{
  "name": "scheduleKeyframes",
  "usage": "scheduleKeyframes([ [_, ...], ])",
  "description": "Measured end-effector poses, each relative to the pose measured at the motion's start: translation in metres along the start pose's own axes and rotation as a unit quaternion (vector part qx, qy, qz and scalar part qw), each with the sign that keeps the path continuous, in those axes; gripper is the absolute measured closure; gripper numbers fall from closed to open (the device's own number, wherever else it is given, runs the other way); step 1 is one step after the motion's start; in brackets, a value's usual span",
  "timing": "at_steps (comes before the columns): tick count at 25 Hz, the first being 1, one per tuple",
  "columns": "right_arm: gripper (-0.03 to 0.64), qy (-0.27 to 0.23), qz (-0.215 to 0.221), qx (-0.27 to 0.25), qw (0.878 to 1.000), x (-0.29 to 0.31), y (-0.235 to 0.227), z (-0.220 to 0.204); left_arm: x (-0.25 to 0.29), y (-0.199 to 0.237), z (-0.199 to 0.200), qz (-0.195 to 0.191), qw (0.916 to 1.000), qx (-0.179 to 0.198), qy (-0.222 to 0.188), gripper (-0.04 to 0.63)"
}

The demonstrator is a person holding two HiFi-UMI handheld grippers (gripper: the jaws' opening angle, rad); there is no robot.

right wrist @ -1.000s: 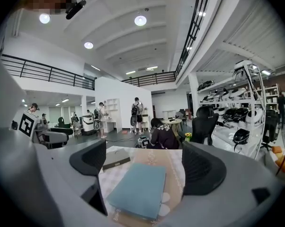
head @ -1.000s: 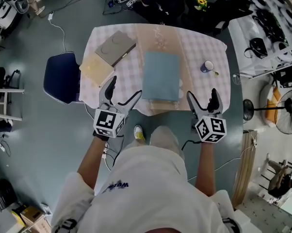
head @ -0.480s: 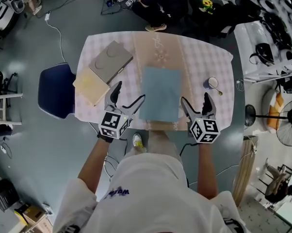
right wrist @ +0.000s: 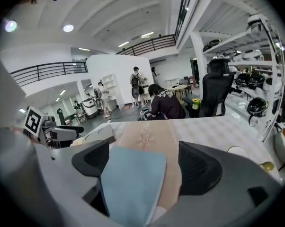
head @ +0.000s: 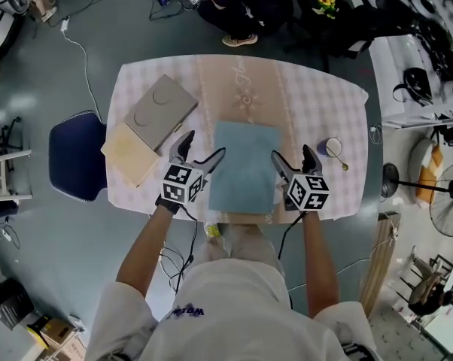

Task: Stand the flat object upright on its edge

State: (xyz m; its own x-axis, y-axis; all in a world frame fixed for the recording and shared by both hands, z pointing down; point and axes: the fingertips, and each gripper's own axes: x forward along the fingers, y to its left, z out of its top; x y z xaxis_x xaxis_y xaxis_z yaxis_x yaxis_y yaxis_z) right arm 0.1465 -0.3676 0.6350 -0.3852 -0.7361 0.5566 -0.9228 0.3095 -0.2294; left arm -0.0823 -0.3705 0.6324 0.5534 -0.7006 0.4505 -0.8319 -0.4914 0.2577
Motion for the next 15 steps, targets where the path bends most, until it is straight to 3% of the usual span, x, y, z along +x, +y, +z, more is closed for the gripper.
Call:
scheduleKeyframes([
  [9,0.169,0.078,0.018,0.047,0.996,0.079,-0.028,-0.044,0.075,0.034,-0.055,-0.019,0.9930,-0.078,0.087,0.170],
  [15,0.179,0.124,0.035,0.068,0.989,0.113,-0.031,-0.068,0.107,0.031,-0.078,-0.055,0.9841,-0.110,0.128,0.173],
])
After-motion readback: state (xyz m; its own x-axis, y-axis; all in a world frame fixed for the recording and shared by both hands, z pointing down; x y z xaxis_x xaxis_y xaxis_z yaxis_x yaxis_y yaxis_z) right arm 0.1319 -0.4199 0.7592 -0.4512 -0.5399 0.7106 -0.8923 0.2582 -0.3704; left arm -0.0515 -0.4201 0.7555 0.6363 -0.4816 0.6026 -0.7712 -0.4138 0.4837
